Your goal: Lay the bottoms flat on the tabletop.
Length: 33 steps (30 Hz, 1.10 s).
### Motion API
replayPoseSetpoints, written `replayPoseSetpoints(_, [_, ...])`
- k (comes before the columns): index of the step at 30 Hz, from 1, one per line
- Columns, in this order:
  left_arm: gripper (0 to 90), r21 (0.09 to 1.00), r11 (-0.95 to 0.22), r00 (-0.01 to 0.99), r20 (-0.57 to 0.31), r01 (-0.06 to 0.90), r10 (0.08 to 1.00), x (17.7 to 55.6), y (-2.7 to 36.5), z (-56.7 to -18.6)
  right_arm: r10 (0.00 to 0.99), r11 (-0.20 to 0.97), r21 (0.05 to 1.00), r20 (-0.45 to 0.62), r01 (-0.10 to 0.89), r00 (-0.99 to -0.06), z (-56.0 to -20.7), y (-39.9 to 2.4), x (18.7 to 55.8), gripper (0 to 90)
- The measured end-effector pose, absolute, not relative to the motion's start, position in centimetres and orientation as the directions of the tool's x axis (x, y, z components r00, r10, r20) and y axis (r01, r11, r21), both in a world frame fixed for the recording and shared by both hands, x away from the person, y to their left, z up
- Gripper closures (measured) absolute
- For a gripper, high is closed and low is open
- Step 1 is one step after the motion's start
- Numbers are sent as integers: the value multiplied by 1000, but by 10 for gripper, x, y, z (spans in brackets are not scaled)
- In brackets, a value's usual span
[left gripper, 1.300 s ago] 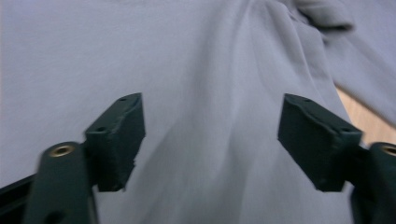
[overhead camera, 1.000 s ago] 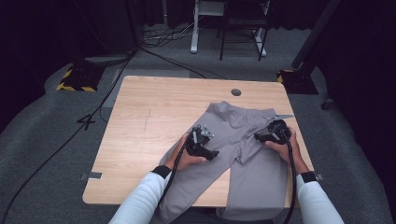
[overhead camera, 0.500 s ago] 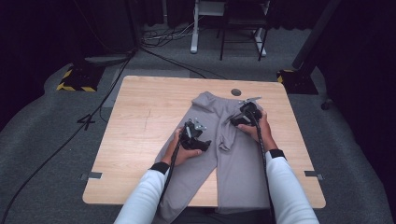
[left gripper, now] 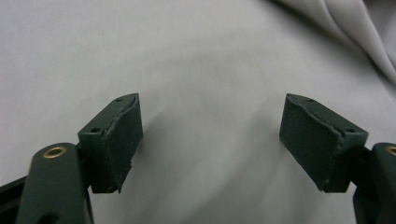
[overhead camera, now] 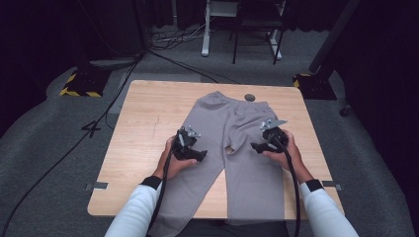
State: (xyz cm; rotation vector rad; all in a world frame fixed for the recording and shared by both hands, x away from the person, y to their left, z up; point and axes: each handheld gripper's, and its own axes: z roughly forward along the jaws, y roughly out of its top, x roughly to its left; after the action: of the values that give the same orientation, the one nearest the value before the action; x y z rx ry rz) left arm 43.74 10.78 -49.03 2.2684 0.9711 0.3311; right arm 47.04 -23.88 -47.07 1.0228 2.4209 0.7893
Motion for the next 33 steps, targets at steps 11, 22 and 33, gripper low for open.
replayPoseSetpoints(11, [218,669,-524,713,-13,527,701,377,154,-498,752,569,602,-106,560,-650,-484,-279,411,232])
replayPoseSetpoints(22, [207,667,-478,654,-18,572,757,349,186,-498,827,514,536,-101,670,-554,-480,-329,396,186])
replayPoseSetpoints(33, [185,638,-618,807,-10,460,590,307,121,-495,815,504,615,-108,606,-569,-484,-302,409,238])
